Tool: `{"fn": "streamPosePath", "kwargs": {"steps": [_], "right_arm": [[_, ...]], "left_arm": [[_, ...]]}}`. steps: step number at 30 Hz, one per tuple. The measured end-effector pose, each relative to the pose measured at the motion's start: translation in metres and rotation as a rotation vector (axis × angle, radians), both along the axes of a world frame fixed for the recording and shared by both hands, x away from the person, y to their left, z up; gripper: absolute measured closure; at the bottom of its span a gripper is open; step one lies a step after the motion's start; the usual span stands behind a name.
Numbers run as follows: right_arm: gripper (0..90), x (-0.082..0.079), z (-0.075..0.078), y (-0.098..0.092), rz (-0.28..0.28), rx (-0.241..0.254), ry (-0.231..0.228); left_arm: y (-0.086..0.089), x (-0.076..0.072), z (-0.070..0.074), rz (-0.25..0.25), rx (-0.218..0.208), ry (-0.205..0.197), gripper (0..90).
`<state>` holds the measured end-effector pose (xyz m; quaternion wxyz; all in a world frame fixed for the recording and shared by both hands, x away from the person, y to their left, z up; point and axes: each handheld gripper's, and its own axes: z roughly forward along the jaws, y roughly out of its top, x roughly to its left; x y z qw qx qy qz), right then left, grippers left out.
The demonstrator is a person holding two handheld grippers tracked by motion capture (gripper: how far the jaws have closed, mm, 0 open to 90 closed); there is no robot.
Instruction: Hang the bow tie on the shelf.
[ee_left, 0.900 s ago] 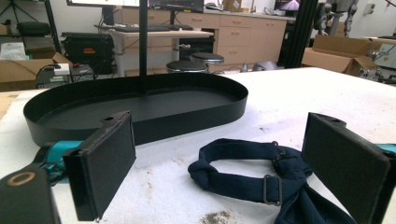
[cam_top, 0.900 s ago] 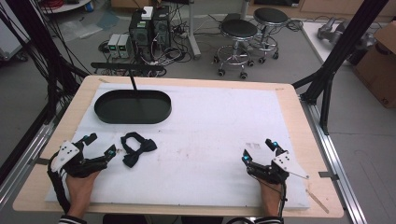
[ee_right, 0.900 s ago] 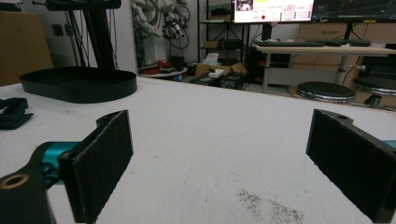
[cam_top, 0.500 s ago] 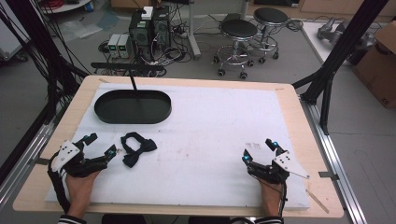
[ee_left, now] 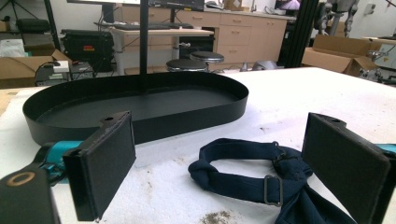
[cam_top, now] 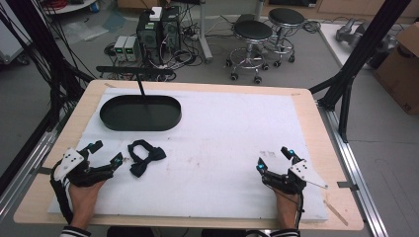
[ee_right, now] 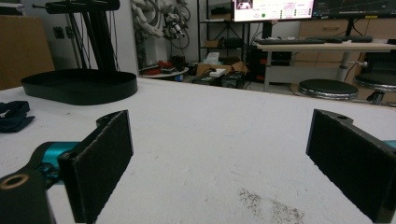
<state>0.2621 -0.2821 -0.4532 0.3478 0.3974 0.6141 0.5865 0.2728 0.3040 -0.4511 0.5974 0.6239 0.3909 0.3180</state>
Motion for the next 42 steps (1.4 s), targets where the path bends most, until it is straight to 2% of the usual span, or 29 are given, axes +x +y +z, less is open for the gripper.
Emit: {"fn": "streamPosePath", "kwargs": {"steps": [2, 5, 8, 17, 23, 27, 32, 39, 42], "right_arm": [[6.2, 0.000, 0.000, 0.000, 0.000, 0.001, 0.001], [6.2, 0.000, 0.000, 0.000, -0.001, 0.000, 0.000], [6.3, 0.000, 0.000, 0.000, -0.001, 0.001, 0.000], [6.2, 0.000, 0.000, 0.000, -0.003, 0.001, 0.001], [6.2, 0.000, 0.000, 0.000, -0.005, 0.005, 0.003], [6.2, 0.000, 0.000, 0.000, -0.006, 0.007, 0.000], [6.2, 0.000, 0.000, -0.001, -0.008, 0.007, -0.003], [6.2, 0.000, 0.000, -0.001, -0.008, 0.015, 0.004], [6.3, 0.000, 0.000, -0.001, -0.008, 0.013, 0.003]], "left_arm": [[0.001, 0.000, 0.000, -0.003, 0.003, 0.001, 10.1], [0.001, 0.000, 0.003, 0.001, 0.033, -0.005, 10.0], [0.001, 0.000, 0.006, -0.013, 0.033, -0.002, 10.0], [-0.004, 0.002, 0.019, -0.052, 0.065, 0.043, 10.0], [-0.008, 0.005, 0.032, -0.091, 0.101, 0.090, 10.0], [-0.009, 0.008, 0.038, -0.098, 0.130, 0.115, 10.0], [-0.011, 0.010, 0.048, -0.107, 0.140, 0.149, 10.0], [-0.023, 0.016, 0.058, -0.142, 0.206, 0.211, 10.2], [-0.028, 0.019, 0.061, -0.179, 0.233, 0.245, 10.8]]}}
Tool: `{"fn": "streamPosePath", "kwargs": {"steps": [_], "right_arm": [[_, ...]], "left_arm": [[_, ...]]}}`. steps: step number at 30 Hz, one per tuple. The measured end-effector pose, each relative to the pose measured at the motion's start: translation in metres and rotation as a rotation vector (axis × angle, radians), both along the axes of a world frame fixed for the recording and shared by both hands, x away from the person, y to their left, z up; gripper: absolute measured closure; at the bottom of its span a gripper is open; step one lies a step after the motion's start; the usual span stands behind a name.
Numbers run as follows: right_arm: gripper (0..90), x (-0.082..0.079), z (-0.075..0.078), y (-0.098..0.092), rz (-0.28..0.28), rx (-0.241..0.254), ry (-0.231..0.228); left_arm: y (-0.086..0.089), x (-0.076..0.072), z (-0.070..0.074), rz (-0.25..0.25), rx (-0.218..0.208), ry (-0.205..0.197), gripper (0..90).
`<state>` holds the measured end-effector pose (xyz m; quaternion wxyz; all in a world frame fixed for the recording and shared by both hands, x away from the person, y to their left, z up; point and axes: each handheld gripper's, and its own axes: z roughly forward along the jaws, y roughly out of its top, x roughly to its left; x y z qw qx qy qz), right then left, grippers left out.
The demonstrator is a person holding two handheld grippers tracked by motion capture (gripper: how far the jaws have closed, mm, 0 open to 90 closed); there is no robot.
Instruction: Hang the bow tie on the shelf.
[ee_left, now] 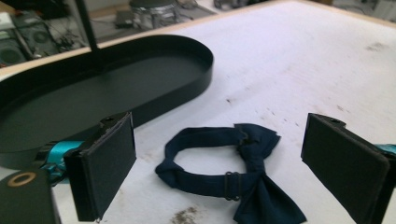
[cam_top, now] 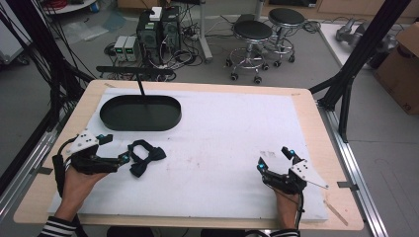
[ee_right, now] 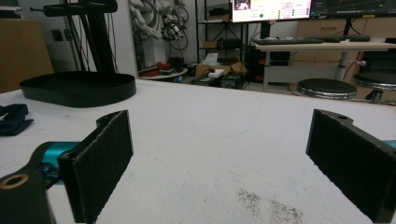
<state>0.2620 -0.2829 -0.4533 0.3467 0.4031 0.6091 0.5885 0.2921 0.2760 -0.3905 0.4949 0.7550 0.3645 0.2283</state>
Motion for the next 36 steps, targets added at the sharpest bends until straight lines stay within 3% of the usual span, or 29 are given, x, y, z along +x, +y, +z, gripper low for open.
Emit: {"fn": "streamPosePath", "kwargs": {"steps": [4, 12, 17, 20, 24, 27, 28, 32, 36], "right_arm": [[6.2, 0.000, 0.000, 0.000, -0.001, 0.007, 0.003], [6.2, 0.000, 0.000, 0.000, -0.002, 0.007, 0.002], [6.2, 0.001, 0.000, 0.000, -0.003, 0.003, -0.002], [6.3, 0.000, 0.000, -0.001, -0.004, 0.004, 0.000], [6.3, 0.001, 0.000, -0.001, -0.004, 0.006, 0.000], [6.3, 0.001, 0.000, -0.001, -0.003, 0.007, 0.002], [6.2, 0.001, 0.000, -0.001, -0.004, 0.007, 0.002], [6.2, 0.000, 0.000, -0.001, -0.005, 0.015, 0.006], [6.2, 0.001, 0.000, -0.001, -0.007, 0.016, 0.005]], "left_arm": [[-0.006, 0.005, 0.004, -0.041, 0.048, 0.045, 11.2], [-0.017, 0.012, 0.009, -0.073, 0.093, 0.103, 17.1], [-0.023, 0.017, 0.009, -0.080, 0.101, 0.148, 17.2], [-0.026, 0.021, 0.009, -0.138, 0.079, 0.219, 26.9], [-0.032, 0.024, 0.007, -0.124, 0.118, 0.235, 21.0], [-0.035, 0.028, 0.005, -0.088, 0.131, 0.287, 20.8], [-0.036, 0.029, 0.004, -0.085, 0.133, 0.287, 21.0], [-0.041, 0.032, 0.001, -0.085, 0.160, 0.298, 23.6], [-0.048, 0.036, -0.004, -0.083, 0.185, 0.326, 31.7]]}}
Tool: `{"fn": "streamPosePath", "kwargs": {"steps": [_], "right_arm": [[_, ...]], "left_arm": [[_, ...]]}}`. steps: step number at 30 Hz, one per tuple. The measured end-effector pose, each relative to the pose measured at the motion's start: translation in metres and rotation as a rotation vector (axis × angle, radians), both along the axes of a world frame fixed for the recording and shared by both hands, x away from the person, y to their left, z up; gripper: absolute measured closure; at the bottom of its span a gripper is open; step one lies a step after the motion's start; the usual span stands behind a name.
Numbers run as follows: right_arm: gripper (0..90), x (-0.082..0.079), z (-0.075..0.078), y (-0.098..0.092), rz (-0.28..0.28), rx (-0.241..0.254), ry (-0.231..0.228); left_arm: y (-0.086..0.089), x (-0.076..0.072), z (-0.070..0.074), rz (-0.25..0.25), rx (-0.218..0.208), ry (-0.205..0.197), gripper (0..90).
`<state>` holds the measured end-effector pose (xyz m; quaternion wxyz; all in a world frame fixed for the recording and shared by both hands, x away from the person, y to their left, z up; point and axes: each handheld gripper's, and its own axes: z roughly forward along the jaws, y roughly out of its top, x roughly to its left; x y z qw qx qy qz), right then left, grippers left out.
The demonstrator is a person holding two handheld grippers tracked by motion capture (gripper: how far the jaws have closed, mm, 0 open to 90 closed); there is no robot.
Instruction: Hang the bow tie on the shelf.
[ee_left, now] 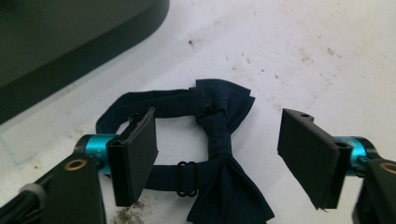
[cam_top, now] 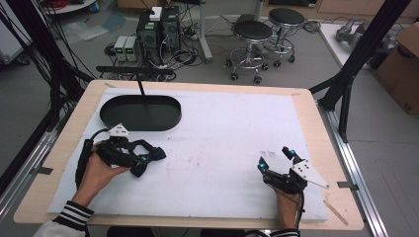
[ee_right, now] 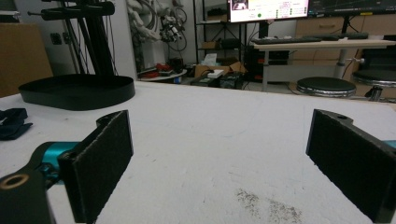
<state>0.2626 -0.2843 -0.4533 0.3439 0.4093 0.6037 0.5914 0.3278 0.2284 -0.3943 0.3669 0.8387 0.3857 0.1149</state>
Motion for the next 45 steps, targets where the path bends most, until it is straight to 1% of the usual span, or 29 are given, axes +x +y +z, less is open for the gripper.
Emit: {"fn": "streamPosePath", "kwargs": {"steps": [2, 6, 7, 8, 10, 13, 17, 19, 22, 23, 27, 28, 30, 32, 34, 38, 42, 44, 45], "right_arm": [[6.2, 0.000, 0.000, 0.000, 0.000, 0.001, 0.001], [6.3, 0.000, 0.000, 0.000, -0.001, 0.002, 0.000], [6.2, 0.000, 0.000, 0.000, -0.002, 0.000, -0.002], [6.2, 0.000, 0.000, 0.000, -0.002, 0.000, -0.002], [6.2, 0.000, 0.000, -0.001, -0.003, -0.001, -0.002], [6.2, 0.000, 0.000, -0.001, -0.002, 0.001, -0.001], [6.2, 0.000, 0.000, -0.001, -0.003, 0.001, -0.002], [6.2, 0.000, 0.000, -0.001, -0.003, 0.001, -0.003], [6.2, 0.000, 0.000, -0.001, -0.004, 0.000, -0.003], [6.2, 0.000, 0.000, -0.001, -0.003, 0.000, -0.003], [6.3, 0.000, 0.000, -0.001, -0.003, 0.002, -0.002], [6.2, 0.000, 0.000, -0.001, -0.002, 0.002, -0.001], [6.2, 0.000, 0.000, -0.001, -0.001, 0.004, 0.000], [6.3, 0.000, 0.000, -0.001, 0.000, 0.007, 0.001], [6.2, 0.000, 0.000, -0.001, 0.000, 0.010, 0.002], [6.2, 0.000, 0.000, -0.001, -0.001, 0.021, 0.005], [6.2, 0.000, 0.000, -0.001, -0.001, 0.014, 0.005], [6.2, 0.000, 0.000, -0.001, -0.001, 0.015, 0.000], [6.2, 0.000, 0.000, -0.001, -0.001, 0.015, 0.001]], "left_arm": [[-0.003, 0.002, -0.002, -0.005, 0.011, 0.015, 33.1], [-0.010, 0.005, -0.006, -0.007, 0.049, 0.040, 34.7], [-0.012, 0.005, -0.008, -0.008, 0.066, 0.051, 38.3], [-0.013, 0.006, -0.008, -0.004, 0.071, 0.058, 38.3], [-0.014, 0.007, -0.010, 0.004, 0.095, 0.076, 39.1], [-0.014, 0.010, -0.013, 0.014, 0.104, 0.099, 40.8], [-0.017, 0.012, -0.015, 0.017, 0.133, 0.113, 44.0], [-0.020, 0.014, -0.014, 0.014, 0.175, 0.109, 44.8], [-0.022, 0.016, -0.012, 0.004, 0.173, 0.116, 46.0], [-0.023, 0.016, -0.012, 0.004, 0.177, 0.114, 47.0], [-0.026, 0.017, -0.015, 0.001, 0.202, 0.140, 49.9], [-0.027, 0.017, -0.015, 0.001, 0.214, 0.145, 50.4], [-0.028, 0.018, -0.016, -0.001, 0.221, 0.150, 50.9], [-0.029, 0.017, -0.016, -0.005, 0.216, 0.158, 51.5], [-0.031, 0.017, -0.016, -0.010, 0.216, 0.165, 55.1], [-0.032, 0.018, -0.018, -0.012, 0.225, 0.177, 58.5], [-0.033, 0.017, -0.018, -0.005, 0.241, 0.185, 62.6], [-0.034, 0.017, -0.019, -0.005, 0.238, 0.189, 64.3], [-0.034, 0.017, -0.019, -0.010, 0.238, 0.191, 67.0]]}}
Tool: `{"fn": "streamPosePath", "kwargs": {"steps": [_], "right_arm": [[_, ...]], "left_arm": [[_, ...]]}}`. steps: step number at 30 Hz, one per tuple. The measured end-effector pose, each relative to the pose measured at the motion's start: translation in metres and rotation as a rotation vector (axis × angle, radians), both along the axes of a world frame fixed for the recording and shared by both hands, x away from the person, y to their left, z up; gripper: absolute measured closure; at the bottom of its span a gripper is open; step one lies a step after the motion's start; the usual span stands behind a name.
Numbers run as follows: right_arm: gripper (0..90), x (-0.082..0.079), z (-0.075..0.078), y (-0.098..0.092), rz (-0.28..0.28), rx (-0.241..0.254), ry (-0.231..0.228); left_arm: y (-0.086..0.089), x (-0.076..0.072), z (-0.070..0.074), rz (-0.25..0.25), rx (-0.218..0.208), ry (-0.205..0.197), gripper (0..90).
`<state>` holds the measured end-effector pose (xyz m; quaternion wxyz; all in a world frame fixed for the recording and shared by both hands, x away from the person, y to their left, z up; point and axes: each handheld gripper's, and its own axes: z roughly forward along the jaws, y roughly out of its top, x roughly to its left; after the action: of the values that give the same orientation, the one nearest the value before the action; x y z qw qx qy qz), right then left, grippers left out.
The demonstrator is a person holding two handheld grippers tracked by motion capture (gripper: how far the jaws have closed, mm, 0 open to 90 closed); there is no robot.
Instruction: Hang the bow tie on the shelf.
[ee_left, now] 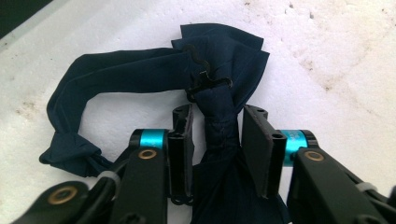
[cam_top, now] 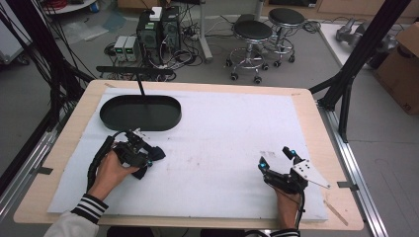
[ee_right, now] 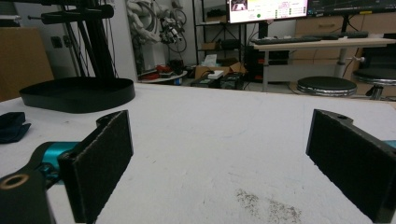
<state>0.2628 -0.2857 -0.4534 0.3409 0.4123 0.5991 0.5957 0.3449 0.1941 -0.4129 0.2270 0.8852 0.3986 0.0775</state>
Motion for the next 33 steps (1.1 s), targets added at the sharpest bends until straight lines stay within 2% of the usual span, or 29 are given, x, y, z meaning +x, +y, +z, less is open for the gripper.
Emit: {"fn": "streamPosePath", "kwargs": {"steps": [1, 6, 12, 20, 24, 33], "right_arm": [[6.2, 0.000, 0.000, 0.000, 0.000, -0.004, -0.005], [6.2, 0.000, 0.000, 0.000, -0.001, -0.001, -0.005], [6.2, 0.000, 0.000, 0.000, -0.002, 0.003, -0.001], [6.2, 0.000, 0.000, 0.000, -0.002, 0.000, -0.005], [6.2, 0.000, 0.000, 0.000, -0.003, -0.003, -0.007], [6.2, 0.000, 0.000, 0.000, -0.001, -0.003, 0.001]], "left_arm": [[-0.001, 0.000, 0.000, -0.003, 0.004, -0.002, 71.0], [-0.002, -0.001, 0.000, 0.003, 0.009, -0.006, 73.9], [-0.001, -0.003, 0.003, 0.003, 0.009, -0.041, 74.9], [0.007, -0.005, 0.011, 0.018, -0.071, -0.093, 75.3], [0.012, -0.007, 0.018, 0.027, -0.118, -0.141, 75.5], [0.021, -0.010, 0.031, 0.049, -0.196, -0.247, 75.7]]}}
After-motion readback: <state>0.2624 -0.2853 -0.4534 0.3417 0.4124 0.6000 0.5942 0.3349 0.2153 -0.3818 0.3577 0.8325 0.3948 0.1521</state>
